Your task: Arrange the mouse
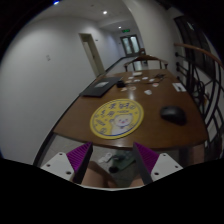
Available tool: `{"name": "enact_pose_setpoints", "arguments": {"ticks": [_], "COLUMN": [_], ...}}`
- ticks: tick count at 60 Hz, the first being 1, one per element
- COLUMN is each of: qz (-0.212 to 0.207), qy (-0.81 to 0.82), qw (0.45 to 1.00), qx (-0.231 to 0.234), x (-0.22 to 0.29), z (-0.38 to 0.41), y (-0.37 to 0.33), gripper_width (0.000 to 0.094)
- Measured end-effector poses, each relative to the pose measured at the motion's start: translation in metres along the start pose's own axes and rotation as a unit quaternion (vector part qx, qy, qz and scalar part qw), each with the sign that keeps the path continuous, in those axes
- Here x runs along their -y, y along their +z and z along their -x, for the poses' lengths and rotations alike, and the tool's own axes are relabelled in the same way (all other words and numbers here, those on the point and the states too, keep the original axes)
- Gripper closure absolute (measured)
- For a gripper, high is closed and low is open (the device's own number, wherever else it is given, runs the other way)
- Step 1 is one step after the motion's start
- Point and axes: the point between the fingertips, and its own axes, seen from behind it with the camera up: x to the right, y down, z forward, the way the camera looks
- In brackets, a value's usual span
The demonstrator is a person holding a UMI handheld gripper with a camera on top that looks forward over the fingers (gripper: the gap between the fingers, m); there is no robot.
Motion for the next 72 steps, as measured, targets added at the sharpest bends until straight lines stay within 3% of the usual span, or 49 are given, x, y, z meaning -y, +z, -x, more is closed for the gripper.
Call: {"name": "enact_pose_setpoints", "arguments": {"ticks": [11,22,26,41,47,49,51,65,72], "qz": [-0.037,-0.044,-0.031,-0.049,-0.048,-0.049,-0.05,-0.083,-0.086], "qy": [0.01,-0.034,-0.029,-0.049,-0.044,-0.041,-0.036,-0.017,-0.006], "qw": [0.994,0.983,0.983,0.983,0.983,0.982,0.981,0.98,0.976], "qx": [-0.098,-0.174,-0.177,-0.171,-0.173,-0.18,-0.186,-0.182,-0.198], "x": [0.025,0.038,0.035,0.08,0.097,0.101,0.102,0.105,0.106], "z": [-0.122,-0.214,-0.233,-0.256,-0.269,-0.275,-0.279,-0.278,-0.278], "y": [-0.017,0.003,0.015,0.058,0.075,0.078,0.078,0.078,0.073], "gripper_width": [0.0117,0.0118,0.0104,0.0145,0.0213,0.0354,0.0424,0.0479,0.0572]}}
